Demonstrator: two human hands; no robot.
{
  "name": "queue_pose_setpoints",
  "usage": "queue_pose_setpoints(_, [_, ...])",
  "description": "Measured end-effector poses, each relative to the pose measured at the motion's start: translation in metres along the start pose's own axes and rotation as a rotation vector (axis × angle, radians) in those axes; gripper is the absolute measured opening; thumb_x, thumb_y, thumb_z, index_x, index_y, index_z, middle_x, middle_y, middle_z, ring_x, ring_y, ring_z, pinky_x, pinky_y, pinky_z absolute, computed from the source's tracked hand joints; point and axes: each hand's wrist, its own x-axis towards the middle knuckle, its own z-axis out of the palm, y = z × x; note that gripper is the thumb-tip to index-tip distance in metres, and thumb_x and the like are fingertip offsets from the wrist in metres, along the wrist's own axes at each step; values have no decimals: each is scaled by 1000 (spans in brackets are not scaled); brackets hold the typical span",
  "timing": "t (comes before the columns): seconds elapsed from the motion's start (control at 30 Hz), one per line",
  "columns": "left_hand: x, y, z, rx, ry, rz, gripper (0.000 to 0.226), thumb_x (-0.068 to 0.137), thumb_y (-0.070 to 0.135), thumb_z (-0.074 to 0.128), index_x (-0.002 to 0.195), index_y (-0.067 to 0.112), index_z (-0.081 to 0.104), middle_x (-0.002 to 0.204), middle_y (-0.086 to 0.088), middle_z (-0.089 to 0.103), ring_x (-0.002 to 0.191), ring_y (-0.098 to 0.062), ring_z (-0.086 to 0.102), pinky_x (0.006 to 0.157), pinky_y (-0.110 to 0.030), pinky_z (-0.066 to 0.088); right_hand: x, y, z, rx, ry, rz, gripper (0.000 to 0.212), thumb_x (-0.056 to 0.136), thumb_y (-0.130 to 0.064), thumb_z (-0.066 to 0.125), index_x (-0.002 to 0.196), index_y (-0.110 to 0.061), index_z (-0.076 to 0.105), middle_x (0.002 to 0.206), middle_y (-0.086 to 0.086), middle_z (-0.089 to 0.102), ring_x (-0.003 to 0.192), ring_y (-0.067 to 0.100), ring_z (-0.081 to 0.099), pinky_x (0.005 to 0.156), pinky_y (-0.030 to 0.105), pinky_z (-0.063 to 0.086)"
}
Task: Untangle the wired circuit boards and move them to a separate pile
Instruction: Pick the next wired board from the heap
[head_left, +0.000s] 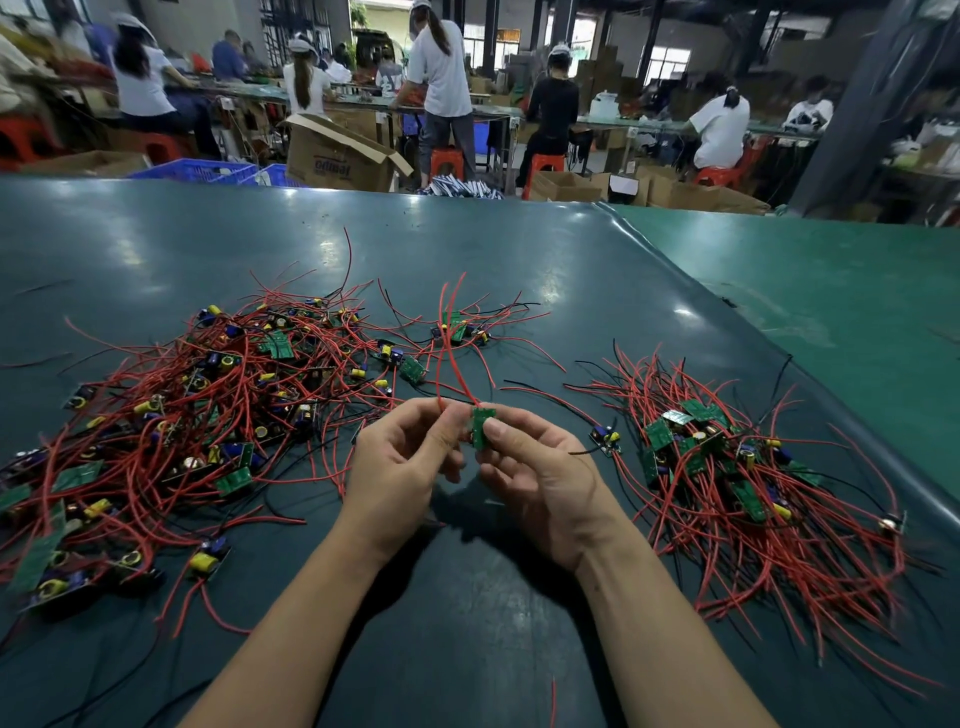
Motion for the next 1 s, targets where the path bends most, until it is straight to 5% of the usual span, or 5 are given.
queue_pose_setpoints(0.13, [0,1,3,-40,-30,-47,27,68,19,75,90,6,67,74,1,71,67,-10,65,63,-20,54,2,1,-1,19,20,-22,22,69,-5,70,90,-4,69,81,16,70,63,20,67,57,22,56])
queue_pose_setpoints(0.4, [5,-4,0,-168,152,-145,15,72,19,72,80,7,70,67,-1,71,55,-9,63,56,-19,53,5,0,-4,126,33,-35,22,69,3,67,89,-1,72,86,16,73,67,18,69,63,21,58])
queue_pose_setpoints(0.57, [6,-4,-4,-282,64,-185,16,68,18,75,84,16,77,87,-7,75,79,-16,71,67,-23,56,5,0,-5,116,-12,-53,33,68,7,66,100,0,70,98,16,72,78,18,71,69,21,58])
queue_pose_setpoints(0.83, [7,-3,-5,-421,50,-261,23,72,8,68,94,6,71,96,-12,74,85,-19,71,69,-23,56,7,4,-3,10,71,-114,10,72,-2,70,72,-9,77,75,11,72,63,17,68,60,23,57])
queue_pose_setpoints(1.0, [6,-6,-2,-181,90,-182,23,84,-7,64,92,13,73,88,-6,76,78,-14,69,71,-22,57,6,8,-3,-169,76,-235,26,81,11,66,85,-13,74,83,7,71,71,15,68,62,24,57])
